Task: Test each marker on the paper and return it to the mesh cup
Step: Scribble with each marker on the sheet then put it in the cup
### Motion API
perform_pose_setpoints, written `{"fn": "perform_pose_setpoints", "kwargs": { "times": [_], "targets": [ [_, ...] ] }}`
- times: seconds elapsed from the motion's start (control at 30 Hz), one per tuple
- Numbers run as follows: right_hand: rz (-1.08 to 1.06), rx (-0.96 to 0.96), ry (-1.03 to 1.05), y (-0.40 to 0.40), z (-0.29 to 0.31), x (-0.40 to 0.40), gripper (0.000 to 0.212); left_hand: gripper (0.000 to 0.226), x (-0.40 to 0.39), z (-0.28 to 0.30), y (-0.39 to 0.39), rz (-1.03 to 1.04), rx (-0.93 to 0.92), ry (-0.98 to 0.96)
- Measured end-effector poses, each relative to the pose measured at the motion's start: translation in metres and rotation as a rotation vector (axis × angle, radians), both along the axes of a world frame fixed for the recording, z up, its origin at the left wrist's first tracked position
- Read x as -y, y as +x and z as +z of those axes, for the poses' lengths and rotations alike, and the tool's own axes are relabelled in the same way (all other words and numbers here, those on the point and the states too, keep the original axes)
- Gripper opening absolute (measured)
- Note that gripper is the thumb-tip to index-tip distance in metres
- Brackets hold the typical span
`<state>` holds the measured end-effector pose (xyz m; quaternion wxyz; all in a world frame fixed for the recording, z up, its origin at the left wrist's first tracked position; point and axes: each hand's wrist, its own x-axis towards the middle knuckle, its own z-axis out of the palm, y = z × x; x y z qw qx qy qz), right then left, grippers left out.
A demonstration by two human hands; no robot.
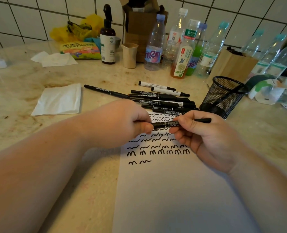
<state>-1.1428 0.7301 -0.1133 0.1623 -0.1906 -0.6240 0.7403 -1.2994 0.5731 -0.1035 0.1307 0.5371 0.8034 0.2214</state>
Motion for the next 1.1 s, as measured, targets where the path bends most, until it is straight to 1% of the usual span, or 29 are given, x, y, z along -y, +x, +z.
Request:
{"fn": "perform_pose_setpoints", "kwargs": {
  "times": [0.1,0.2,0.3,0.37,0.47,0.53,0.6,0.73,0.8,0.87,0.97,1.03,1.1],
  "targets": [
    [0.009,-0.031,0.004,0.001,-0.002,-0.001,0.015,0.019,0.0,0.002,-0.001,0.005,0.047,0.025],
    [0.017,-0.045,0.04,0.001,-0.002,0.0,0.017,0.02,0.001,0.002,-0.001,0.01,0.057,0.001],
    [0.0,-0.039,0.116,0.0,-0.003,-0.001,0.021,0.018,-0.001,0.003,0.001,0.0,-0.005,-0.034],
    [-0.02,-0.066,0.15,-0.001,-0.002,-0.002,0.025,0.013,-0.003,0.005,0.004,0.005,-0.024,0.009],
    [-0.067,-0.162,0.085,0.0,0.003,-0.006,0.017,0.009,-0.004,0.007,0.006,0.046,0.051,0.144],
    [-0.107,-0.202,0.018,0.001,0.005,-0.008,0.014,0.009,-0.004,0.006,0.005,0.054,0.075,0.185],
    [-0.156,-0.236,-0.036,0.0,0.006,-0.012,0.013,0.007,-0.003,0.004,0.003,0.061,0.045,0.166],
    [-0.32,-0.303,-0.073,0.001,0.009,-0.023,0.013,0.011,-0.003,0.0,0.001,0.061,-0.101,0.039],
    [-0.415,-0.292,-0.021,0.003,0.009,-0.026,0.014,0.007,-0.003,-0.001,0.002,0.052,-0.138,0.0],
    [-0.513,-0.277,0.09,0.003,0.011,-0.026,0.017,0.005,-0.002,-0.001,0.002,0.058,-0.143,-0.008],
    [-0.658,-0.287,0.265,0.007,0.023,-0.026,0.021,0.009,-0.002,-0.003,0.001,0.071,-0.139,-0.009],
    [-0.719,-0.296,0.396,0.014,0.039,-0.026,0.022,0.011,-0.002,-0.006,0.001,0.064,-0.142,-0.016],
    [-0.721,-0.309,0.543,0.019,0.058,-0.027,0.021,0.011,-0.002,-0.008,0.001,0.049,-0.142,-0.01]
  ]
}}
